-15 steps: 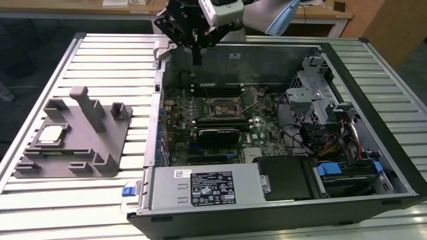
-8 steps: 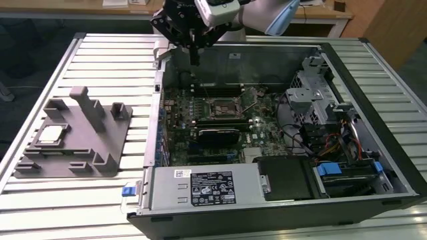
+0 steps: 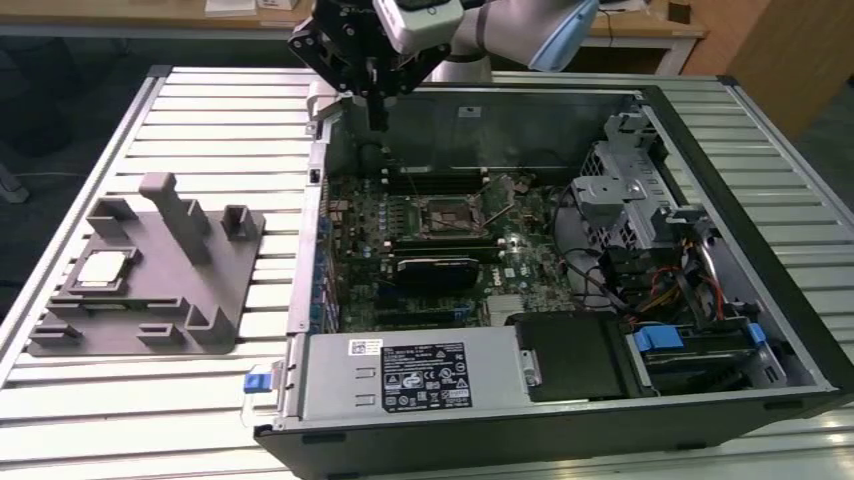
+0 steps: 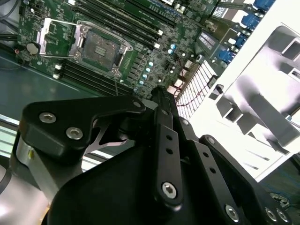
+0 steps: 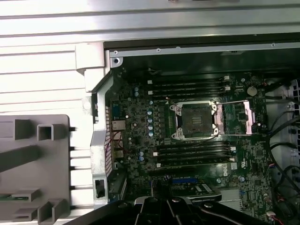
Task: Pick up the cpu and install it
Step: 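Reach for the cpu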
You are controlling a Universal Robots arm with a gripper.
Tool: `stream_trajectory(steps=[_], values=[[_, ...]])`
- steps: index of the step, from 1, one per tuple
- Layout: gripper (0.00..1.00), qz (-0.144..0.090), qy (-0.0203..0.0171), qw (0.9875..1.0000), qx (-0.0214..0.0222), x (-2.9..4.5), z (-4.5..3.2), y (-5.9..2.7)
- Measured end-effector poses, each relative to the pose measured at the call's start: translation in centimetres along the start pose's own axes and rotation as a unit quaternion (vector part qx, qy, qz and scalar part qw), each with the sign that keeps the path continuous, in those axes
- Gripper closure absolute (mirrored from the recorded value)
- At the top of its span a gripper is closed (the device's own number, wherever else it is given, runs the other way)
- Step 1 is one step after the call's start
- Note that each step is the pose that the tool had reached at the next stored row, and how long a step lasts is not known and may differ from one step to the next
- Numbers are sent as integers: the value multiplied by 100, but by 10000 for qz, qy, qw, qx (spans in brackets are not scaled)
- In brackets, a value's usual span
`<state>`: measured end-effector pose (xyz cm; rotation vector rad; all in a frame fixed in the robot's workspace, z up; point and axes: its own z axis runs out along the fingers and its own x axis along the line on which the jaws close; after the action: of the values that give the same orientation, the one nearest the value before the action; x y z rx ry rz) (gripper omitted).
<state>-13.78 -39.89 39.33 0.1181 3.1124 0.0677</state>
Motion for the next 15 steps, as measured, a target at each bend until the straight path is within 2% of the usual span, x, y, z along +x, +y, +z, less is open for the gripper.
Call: stream_trajectory(steps=[8,15], values=[[89,0,0,10000,0,129,-4,-10],[89,-1,0,10000,0,269,-7,-20]])
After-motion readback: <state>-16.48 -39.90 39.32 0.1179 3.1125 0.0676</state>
